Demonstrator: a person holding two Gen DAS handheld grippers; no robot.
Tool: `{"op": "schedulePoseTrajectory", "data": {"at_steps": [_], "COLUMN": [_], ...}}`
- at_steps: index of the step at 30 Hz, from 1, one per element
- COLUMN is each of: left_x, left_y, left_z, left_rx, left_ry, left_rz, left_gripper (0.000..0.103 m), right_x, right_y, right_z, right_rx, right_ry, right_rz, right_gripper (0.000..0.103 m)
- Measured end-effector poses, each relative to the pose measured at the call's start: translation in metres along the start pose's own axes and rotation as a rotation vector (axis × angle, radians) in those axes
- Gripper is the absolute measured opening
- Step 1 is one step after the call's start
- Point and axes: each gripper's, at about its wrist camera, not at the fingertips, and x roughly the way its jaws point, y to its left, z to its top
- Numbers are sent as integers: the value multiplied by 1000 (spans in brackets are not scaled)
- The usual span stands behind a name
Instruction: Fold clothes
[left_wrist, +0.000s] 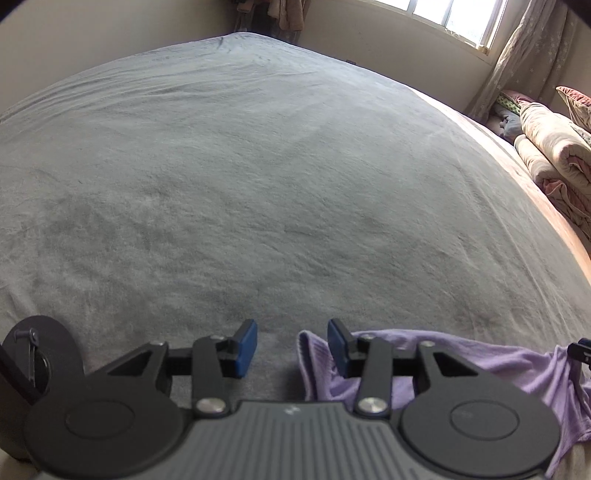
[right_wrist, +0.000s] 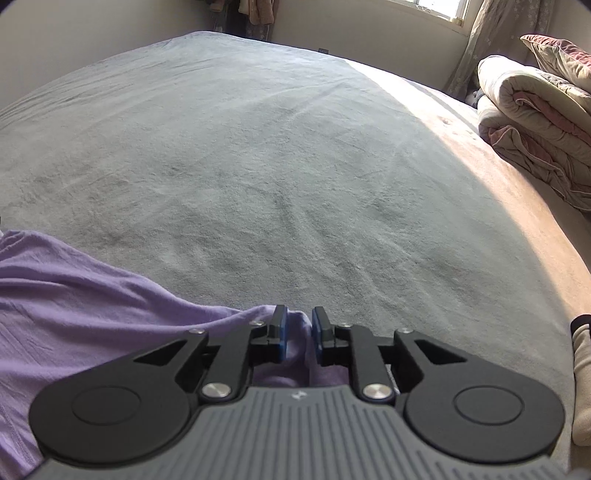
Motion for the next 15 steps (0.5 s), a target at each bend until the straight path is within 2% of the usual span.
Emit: {"op": "schedulePoseTrajectory", "data": {"at_steps": [1,2,4,6,9,10,11,12,13,15], "left_x": [1,1,2,1,1,1,0,0,0,-1], "left_y": [-2,-4,-7,-7,-8,-8,-8,-9,-9,-9], "left_z": [-2,-3,-5,-8,-13,-15,-17,-18,-20,-23], "left_rx": [11,24,48,64,86,94,102,109,117,132], "left_ry": [-2,-10,-26,-58,-107,-123,-139,-156,-172,-204], "left_rz": [9,20,42,84,146,167,188,209,230,272], "left_gripper": [32,30,13,2,0,0,0,0,0,0], "right_x": [2,5,10,15,22,26,29,30,30,27], "right_y": [7,15,30,45,67,73,80,85,90,99], "right_z": [2,5,10,15,20,19,18,18,20,22], "right_rx": [-18,-36,-72,-108,-161,-179,-197,-207,-215,-259], "right_ry": [5,9,18,28,40,43,46,49,53,26], "right_rz": [25,51,101,152,215,221,226,228,226,179], "right_gripper": [48,49,49,49,49,45,35,0,3,3]}}
